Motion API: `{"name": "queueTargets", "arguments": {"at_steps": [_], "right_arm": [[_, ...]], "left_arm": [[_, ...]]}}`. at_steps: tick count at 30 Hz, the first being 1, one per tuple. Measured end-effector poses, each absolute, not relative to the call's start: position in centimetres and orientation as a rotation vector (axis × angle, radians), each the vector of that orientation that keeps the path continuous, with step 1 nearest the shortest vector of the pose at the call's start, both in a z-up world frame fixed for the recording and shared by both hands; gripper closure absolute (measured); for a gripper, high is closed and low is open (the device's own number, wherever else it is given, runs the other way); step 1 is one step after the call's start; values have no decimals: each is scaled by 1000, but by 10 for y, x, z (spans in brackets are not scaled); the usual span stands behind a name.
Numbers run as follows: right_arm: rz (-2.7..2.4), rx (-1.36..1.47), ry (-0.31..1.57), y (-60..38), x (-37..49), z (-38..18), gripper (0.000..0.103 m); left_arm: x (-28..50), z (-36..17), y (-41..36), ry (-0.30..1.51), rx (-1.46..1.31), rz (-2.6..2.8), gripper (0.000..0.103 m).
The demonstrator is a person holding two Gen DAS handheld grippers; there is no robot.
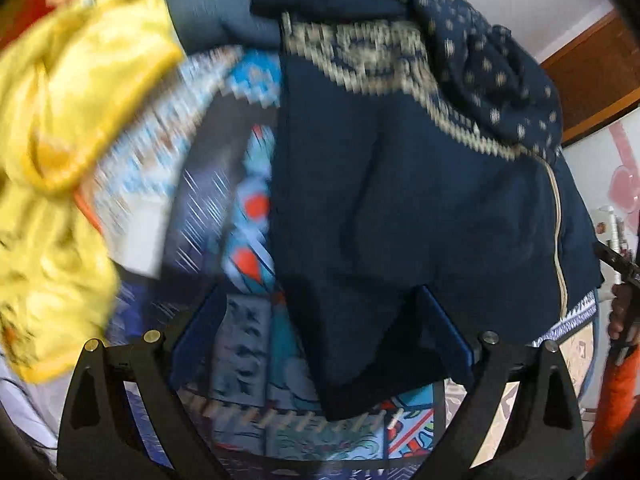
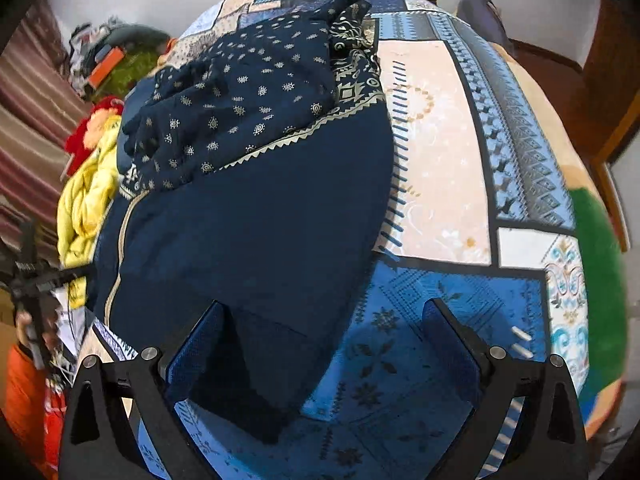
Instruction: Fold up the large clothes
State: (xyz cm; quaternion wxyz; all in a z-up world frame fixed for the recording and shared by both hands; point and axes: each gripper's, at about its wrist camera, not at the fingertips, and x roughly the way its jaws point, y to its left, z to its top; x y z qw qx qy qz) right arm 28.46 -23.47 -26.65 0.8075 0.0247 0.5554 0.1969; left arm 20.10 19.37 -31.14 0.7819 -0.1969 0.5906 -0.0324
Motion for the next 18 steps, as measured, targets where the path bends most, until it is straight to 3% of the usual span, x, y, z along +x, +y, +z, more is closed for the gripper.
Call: {"name": "queueTargets", "arguments": {"at_steps": [3, 4, 7, 11, 13, 18], "right_arm": [[451, 79, 1164, -232, 281, -267, 16], [462, 83, 1160, -230, 280, -267, 23], [499, 63, 1141, -223, 277, -266, 42], [562, 62, 1116, -216, 279, -252, 86], [586, 76, 1105, -214, 284, -244, 89], [619, 89, 998, -209, 298, -206, 92]], "left_arm": [[197, -318, 187, 1250, -485, -99, 6], [196, -318, 184, 1239, -480, -101, 12], [195, -311, 174, 1201, -471, -149, 38], [199, -292, 159, 1157, -415, -166, 71], [204, -279, 152, 1130, -362, -152, 79], [216, -222, 144, 994, -273, -126, 81]]}}
